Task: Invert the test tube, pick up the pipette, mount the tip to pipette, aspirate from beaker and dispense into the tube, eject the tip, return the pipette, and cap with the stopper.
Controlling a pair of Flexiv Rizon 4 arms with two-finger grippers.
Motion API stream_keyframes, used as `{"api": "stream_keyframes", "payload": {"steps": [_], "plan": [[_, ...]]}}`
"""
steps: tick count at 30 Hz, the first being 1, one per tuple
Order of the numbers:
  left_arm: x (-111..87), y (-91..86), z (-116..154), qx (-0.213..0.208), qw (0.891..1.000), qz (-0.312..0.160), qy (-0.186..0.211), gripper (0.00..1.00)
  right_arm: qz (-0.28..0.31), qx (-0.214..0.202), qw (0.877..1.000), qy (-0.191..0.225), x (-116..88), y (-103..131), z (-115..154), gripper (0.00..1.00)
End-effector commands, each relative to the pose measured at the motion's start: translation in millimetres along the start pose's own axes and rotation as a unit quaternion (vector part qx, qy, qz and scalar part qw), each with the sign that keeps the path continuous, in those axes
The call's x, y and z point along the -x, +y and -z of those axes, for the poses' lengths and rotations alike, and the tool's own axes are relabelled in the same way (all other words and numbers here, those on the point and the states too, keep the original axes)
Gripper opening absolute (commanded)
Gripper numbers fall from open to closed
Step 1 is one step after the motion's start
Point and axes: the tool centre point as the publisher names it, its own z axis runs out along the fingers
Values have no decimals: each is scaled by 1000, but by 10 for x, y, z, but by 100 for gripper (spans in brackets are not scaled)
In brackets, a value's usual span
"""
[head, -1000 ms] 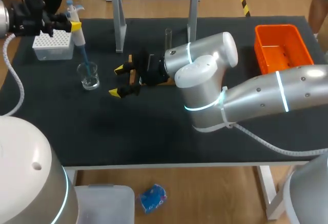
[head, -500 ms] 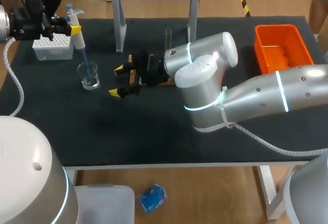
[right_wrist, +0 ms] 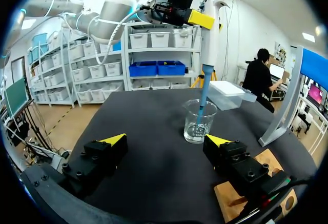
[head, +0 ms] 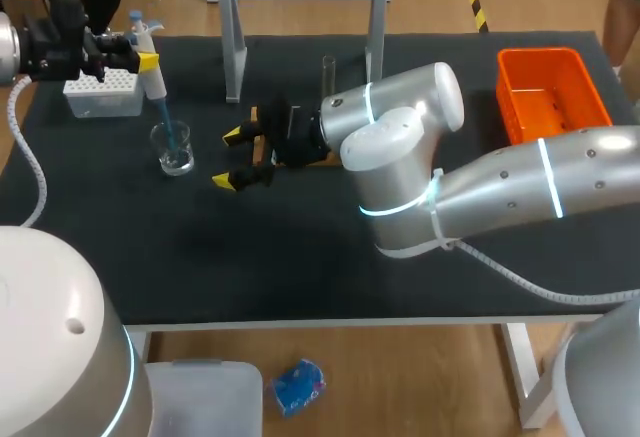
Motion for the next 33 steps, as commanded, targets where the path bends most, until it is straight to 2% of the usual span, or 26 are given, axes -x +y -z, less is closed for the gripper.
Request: {"api": "stream_keyframes", "payload": {"steps": [1,33], "plan": [[-5,13,-6,-2,1000,0,-2,0,0,1,1000,-1,-4,-5,2,100],[-2,0,5,-6,1000,-16,-11,0,0,1,1000,-1,-4,-5,2,100]]}}
